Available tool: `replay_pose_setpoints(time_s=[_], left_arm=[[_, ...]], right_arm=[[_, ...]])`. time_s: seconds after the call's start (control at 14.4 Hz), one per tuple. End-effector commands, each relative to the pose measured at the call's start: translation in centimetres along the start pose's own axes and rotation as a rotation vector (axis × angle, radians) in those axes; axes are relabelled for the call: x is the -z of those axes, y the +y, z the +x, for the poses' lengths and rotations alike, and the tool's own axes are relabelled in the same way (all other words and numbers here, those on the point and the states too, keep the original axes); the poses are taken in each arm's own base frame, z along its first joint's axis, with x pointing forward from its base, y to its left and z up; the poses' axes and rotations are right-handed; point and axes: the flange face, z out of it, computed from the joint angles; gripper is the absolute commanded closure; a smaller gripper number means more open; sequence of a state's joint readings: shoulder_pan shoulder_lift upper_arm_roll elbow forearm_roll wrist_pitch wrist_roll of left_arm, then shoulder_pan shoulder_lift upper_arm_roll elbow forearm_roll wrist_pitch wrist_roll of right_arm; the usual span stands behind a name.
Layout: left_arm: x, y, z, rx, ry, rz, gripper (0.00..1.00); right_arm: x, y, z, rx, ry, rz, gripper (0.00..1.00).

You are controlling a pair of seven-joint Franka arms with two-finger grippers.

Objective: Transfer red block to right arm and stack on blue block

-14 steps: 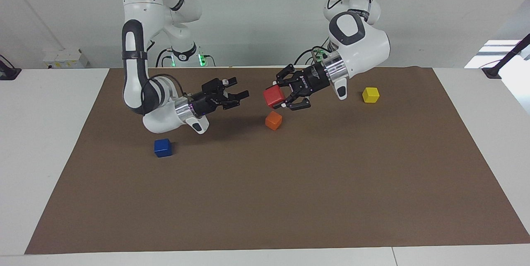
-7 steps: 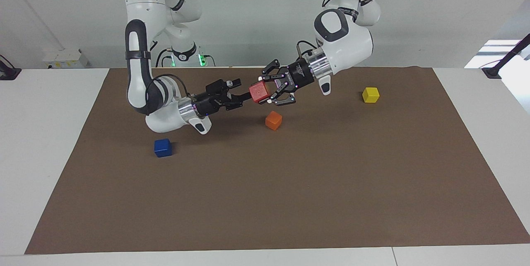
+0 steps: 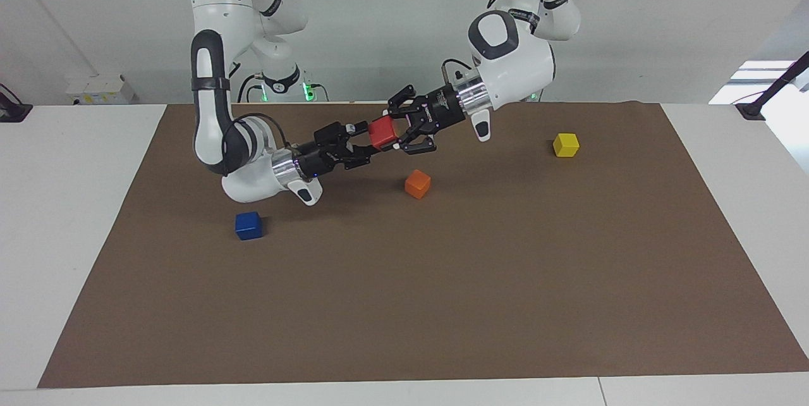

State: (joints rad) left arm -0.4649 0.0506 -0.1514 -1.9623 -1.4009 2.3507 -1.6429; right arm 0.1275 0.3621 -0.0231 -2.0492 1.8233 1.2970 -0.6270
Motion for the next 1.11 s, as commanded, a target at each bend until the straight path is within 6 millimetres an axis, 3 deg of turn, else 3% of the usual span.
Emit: replay_pose_setpoints(time_s=[0.0, 0.28, 0.35, 0.49, 0.63, 0.77, 1.04], left_arm=[[-0.48, -1.39, 0.57, -0.037, 0.000, -0.011, 1.00], [-0.44, -1.41, 0.57, -0.039, 0.000, -0.017, 1.00], [-0.50, -1.48, 0.56, -0.042, 0.000, -0.016, 1.00], [-0.68, -1.67, 0.52, -0.044, 0.002, -0.018, 1.00], [-0.65, -1.61, 0.61, -0.042, 0.002, -0.018, 1.00], [-0.59, -1.57, 0.78, -0.040, 0.004, -0.019, 1.00], [-0.54, -1.52, 0.79, -0.044, 0.004, -0.019, 1.00]], right_arm=[[-0.34, 0.21, 0.02, 0.024, 0.025, 0.006, 0.00], [-0.86, 0.55, 0.17, 0.035, 0.037, -0.002, 0.00], [-1.04, 0.75, 0.17, 0.032, 0.036, -0.004, 0.06], [-1.04, 0.83, 0.24, 0.032, 0.043, -0.009, 0.37], [-1.00, 0.87, 0.27, 0.031, 0.045, -0.013, 0.60], [-0.97, 0.88, 0.30, 0.030, 0.049, -0.014, 0.96], [-0.99, 0.82, 0.29, 0.025, 0.049, -0.016, 1.00]])
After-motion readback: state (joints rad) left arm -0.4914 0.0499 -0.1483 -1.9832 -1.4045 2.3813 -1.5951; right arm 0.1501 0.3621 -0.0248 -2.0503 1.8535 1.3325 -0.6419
